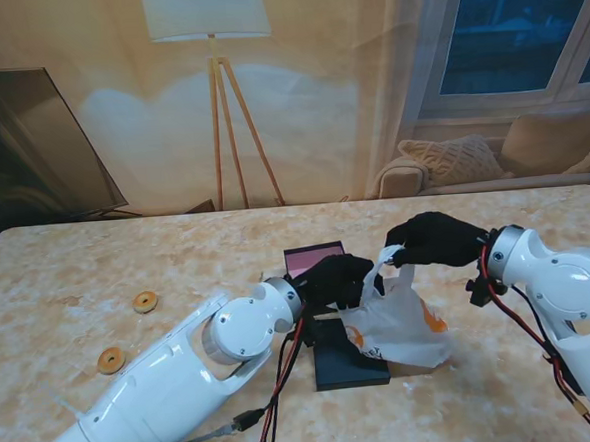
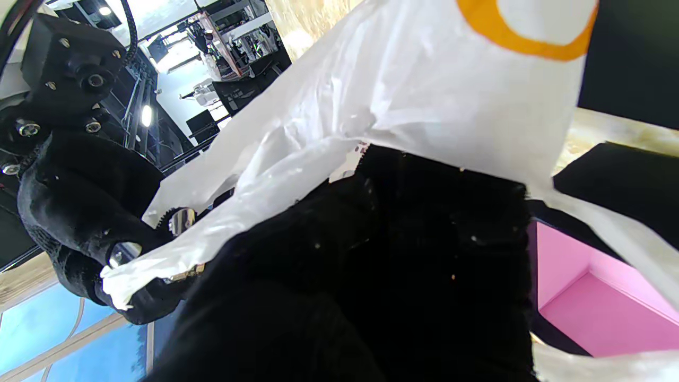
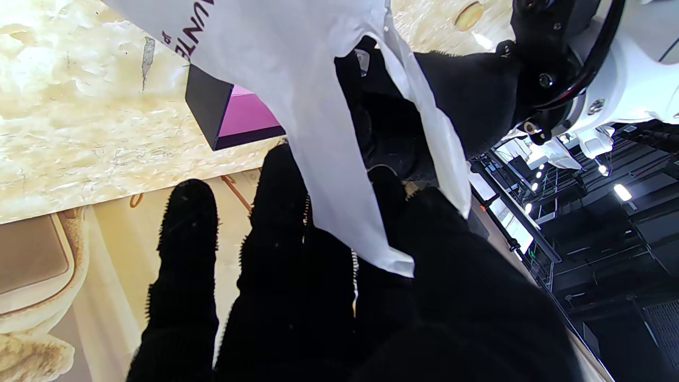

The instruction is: Pack mini donuts into a plastic bag, tie the opening and put the bag into the gift box

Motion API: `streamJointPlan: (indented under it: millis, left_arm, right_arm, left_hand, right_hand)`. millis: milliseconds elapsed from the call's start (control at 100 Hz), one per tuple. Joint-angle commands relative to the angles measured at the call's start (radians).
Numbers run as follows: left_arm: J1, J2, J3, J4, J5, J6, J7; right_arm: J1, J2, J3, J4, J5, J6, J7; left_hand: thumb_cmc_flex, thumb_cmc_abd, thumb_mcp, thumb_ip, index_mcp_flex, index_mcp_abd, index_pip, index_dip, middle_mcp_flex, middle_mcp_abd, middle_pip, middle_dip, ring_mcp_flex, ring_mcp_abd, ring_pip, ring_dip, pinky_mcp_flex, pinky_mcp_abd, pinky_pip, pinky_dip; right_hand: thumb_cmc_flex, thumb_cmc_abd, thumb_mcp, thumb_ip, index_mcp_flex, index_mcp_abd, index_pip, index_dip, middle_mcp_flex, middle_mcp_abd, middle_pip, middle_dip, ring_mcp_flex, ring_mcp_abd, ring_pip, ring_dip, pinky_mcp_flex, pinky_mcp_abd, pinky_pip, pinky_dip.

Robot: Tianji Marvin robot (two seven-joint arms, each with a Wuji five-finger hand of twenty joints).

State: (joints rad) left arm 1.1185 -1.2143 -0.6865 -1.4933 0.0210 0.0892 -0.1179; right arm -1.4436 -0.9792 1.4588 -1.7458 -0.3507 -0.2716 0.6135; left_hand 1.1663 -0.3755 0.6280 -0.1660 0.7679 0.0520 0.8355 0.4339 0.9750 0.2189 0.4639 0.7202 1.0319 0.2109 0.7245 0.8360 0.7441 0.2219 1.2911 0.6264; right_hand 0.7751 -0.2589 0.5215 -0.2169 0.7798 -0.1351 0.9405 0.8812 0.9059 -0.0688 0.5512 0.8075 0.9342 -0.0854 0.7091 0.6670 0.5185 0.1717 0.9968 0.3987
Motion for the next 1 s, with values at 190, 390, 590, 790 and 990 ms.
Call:
streamJointPlan:
  millis: [190, 390, 590, 790, 990]
  left_arm:
    - [-0.046, -0.001, 0.037, 0.033, -0.068, -0.009, -0.113]
    - [-0.078, -0.015, 0.08, 0.068, -0.095, -0.044, -0.129]
    - [-0.072, -0.033, 0.099, 0.068, -0.039, -0.076, -0.053]
    - [-0.075, -0.034, 0.105, 0.069, -0.074, -0.079, -0.075]
    - [-0.11, -0.024, 0.126, 0.086, -0.139, -0.074, -0.173]
  right_arm:
    - [0.0, -0.006, -0.007, 0.005, 0.004, -0.012, 0.007]
    - [0.007, -0.009, -0.016, 0.01, 0.01, -0.009, -0.001]
    - [0.004, -0.013, -0.017, 0.003, 0.028, -0.004, -0.016]
    - [0.006, -0.013, -0.02, -0.001, 0.048, -0.01, -0.016]
    - [0.01, -0.012, -0.022, -0.002, 0.052, -0.024, -0.013]
  left_hand:
    - [-0.057, -0.218, 0.138, -0.03, 0.041, -0.041, 0.055, -0.021, 0.083, -0.03, -0.095, 0.038, 0.024, 0.014, -0.007, 0.002, 0.014, -0.033, 0.004, 0.002]
    - [-0.122, -0.393, 0.251, -0.082, 0.123, -0.061, 0.048, -0.112, 0.153, -0.075, -0.166, -0.056, 0.053, 0.013, -0.166, -0.041, 0.025, -0.03, -0.075, -0.065]
    - [-0.19, -0.477, 0.327, -0.126, 0.148, -0.106, 0.116, -0.171, 0.184, -0.144, -0.145, -0.073, -0.043, -0.014, -0.181, 0.03, -0.116, -0.043, -0.122, -0.039]
    - [-0.179, -0.464, 0.32, -0.122, 0.149, -0.089, 0.103, -0.186, 0.181, -0.135, -0.158, -0.09, -0.025, -0.009, -0.203, 0.023, -0.077, -0.092, -0.12, -0.037]
    - [-0.175, -0.375, 0.243, -0.093, 0.152, -0.029, 0.038, -0.206, 0.188, -0.087, -0.203, -0.131, -0.023, 0.016, -0.212, -0.105, -0.025, -0.032, -0.164, -0.127]
  right_hand:
    - [0.08, 0.01, 0.17, 0.015, -0.003, -0.311, 0.006, 0.009, 0.039, -0.043, -0.006, 0.003, 0.023, -0.04, -0.004, 0.004, 0.008, -0.028, -0.004, -0.022]
    - [0.075, 0.01, 0.175, 0.013, -0.003, -0.312, 0.008, 0.005, 0.041, -0.044, -0.002, 0.005, 0.026, -0.04, 0.0, 0.005, 0.012, -0.029, -0.001, -0.026]
    - [0.072, 0.012, 0.171, 0.011, -0.008, -0.299, 0.001, -0.007, 0.041, -0.035, 0.005, 0.007, 0.027, -0.041, 0.006, 0.008, 0.013, -0.032, 0.003, -0.027]
    - [0.071, 0.012, 0.17, 0.011, -0.004, -0.302, 0.001, -0.015, 0.044, -0.04, 0.009, 0.004, 0.031, -0.046, 0.008, 0.007, 0.016, -0.035, 0.005, -0.029]
    - [0.066, 0.014, 0.17, 0.012, -0.006, -0.315, 0.003, -0.012, 0.043, -0.048, 0.01, 0.001, 0.032, -0.049, 0.006, 0.005, 0.017, -0.037, 0.004, -0.032]
